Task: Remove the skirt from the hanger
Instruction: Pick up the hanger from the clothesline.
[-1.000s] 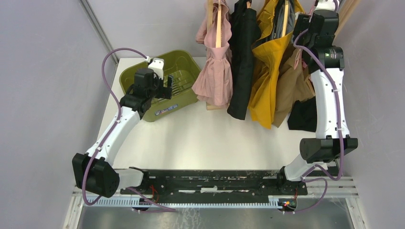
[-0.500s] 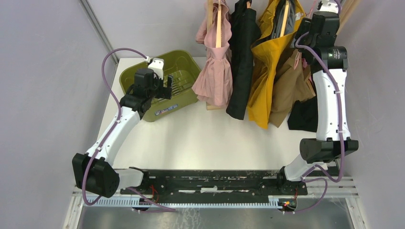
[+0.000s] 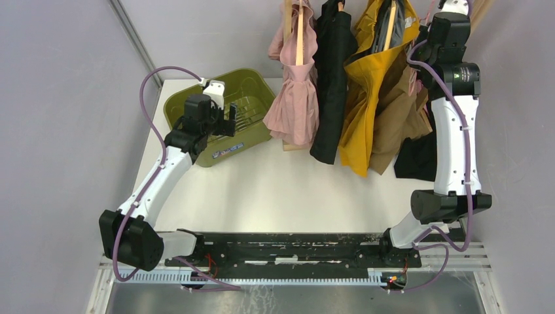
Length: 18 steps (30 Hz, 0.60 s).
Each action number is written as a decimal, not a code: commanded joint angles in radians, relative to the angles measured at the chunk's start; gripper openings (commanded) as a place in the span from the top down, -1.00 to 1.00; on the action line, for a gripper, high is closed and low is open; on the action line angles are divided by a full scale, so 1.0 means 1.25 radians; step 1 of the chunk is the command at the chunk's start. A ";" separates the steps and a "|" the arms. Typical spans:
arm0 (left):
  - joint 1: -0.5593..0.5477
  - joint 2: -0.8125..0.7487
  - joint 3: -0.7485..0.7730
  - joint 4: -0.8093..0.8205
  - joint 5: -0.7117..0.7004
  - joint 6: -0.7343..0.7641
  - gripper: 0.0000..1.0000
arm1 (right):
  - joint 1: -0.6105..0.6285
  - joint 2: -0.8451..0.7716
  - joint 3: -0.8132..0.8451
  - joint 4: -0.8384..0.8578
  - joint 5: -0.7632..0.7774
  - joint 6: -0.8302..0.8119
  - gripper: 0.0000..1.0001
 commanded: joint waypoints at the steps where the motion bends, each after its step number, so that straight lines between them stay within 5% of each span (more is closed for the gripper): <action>1: 0.004 -0.017 0.004 0.036 -0.007 0.016 -0.98 | -0.003 0.000 0.006 0.044 -0.012 -0.008 0.97; 18: 0.004 -0.016 -0.004 0.047 -0.020 0.019 -1.00 | -0.002 -0.006 0.080 0.073 -0.013 -0.057 0.98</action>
